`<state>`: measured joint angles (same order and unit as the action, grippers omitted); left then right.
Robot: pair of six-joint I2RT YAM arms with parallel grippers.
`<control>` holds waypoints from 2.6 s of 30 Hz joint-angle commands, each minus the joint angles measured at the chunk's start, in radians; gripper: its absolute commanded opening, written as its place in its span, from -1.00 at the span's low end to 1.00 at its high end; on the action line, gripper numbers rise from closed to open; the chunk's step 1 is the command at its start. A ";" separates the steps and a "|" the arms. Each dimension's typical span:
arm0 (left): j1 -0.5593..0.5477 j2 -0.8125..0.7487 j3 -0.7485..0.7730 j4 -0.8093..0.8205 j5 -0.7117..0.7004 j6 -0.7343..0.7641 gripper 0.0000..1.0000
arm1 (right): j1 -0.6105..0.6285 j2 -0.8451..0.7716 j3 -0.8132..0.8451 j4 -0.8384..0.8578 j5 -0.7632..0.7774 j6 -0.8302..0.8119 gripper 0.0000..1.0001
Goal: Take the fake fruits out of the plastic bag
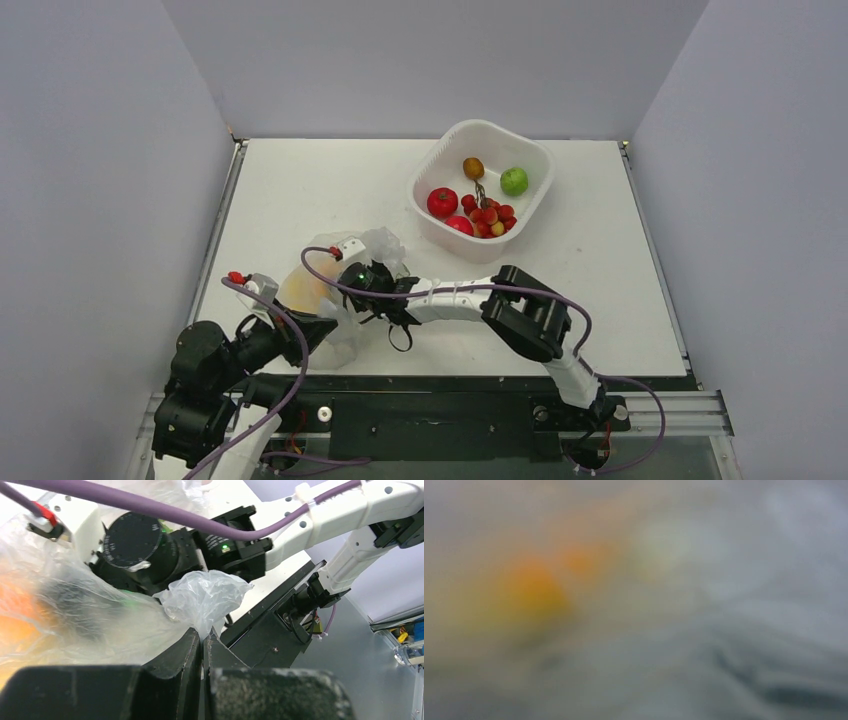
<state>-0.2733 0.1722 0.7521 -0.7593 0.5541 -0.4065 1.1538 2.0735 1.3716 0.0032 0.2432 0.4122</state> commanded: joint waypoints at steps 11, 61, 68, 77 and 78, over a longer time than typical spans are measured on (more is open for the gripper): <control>0.006 0.020 0.002 0.018 -0.011 0.005 -1.00 | -0.049 -0.014 -0.024 -0.036 0.372 0.105 0.50; 0.006 0.253 -0.017 0.024 0.194 0.093 -1.00 | -0.025 -0.242 -0.268 0.184 0.327 0.406 0.71; 0.008 0.254 -0.016 0.023 0.192 0.094 -1.00 | -0.006 -0.265 -0.298 0.292 0.293 0.320 0.72; 0.008 0.251 -0.007 0.199 0.351 -0.048 -1.00 | -0.072 -0.412 -0.430 0.249 0.328 0.276 0.51; 0.007 0.248 0.006 0.214 0.348 -0.062 -1.00 | -0.081 -0.437 -0.455 0.202 0.361 0.279 0.46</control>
<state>-0.2718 0.4232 0.7277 -0.7250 0.7929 -0.3664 1.1259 1.7687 0.9665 0.2535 0.5186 0.7013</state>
